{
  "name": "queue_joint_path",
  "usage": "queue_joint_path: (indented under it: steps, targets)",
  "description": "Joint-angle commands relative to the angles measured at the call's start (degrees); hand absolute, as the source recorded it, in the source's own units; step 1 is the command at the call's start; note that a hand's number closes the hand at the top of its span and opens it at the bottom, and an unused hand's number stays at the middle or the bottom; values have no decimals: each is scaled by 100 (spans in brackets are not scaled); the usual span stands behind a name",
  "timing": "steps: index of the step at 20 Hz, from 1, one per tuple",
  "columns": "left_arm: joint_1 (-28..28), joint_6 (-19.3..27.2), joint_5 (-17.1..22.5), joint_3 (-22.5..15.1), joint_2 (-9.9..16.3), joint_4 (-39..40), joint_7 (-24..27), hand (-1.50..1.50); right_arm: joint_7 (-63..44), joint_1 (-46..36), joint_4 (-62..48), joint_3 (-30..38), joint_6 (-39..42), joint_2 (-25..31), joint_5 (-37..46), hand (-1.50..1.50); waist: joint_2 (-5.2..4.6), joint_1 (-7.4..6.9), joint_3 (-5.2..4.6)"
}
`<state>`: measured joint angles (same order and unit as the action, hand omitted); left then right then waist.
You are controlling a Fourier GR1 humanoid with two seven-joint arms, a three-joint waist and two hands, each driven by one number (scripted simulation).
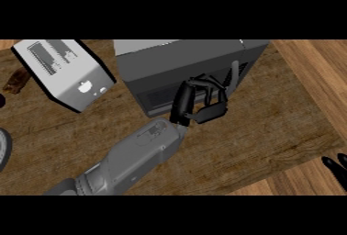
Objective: Pick up the milk, place it into the microwave and close the microwave
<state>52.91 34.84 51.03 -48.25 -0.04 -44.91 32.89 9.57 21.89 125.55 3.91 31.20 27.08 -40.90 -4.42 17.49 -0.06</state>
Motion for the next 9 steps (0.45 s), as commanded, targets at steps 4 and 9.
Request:
queue_joint_path:
  steps: [4, 9]
  targets:
    - [283, 17, 227, 247, 4, 602, 91, 150, -57, -75, 67, 28, -28, 56, -97, -150, -124, 37, -5]
    - [335, 19, 327, 223, 4, 645, 165, 150, -147, -19, 163, -50, 5, 113, -180, -150, -130, 78, -5]
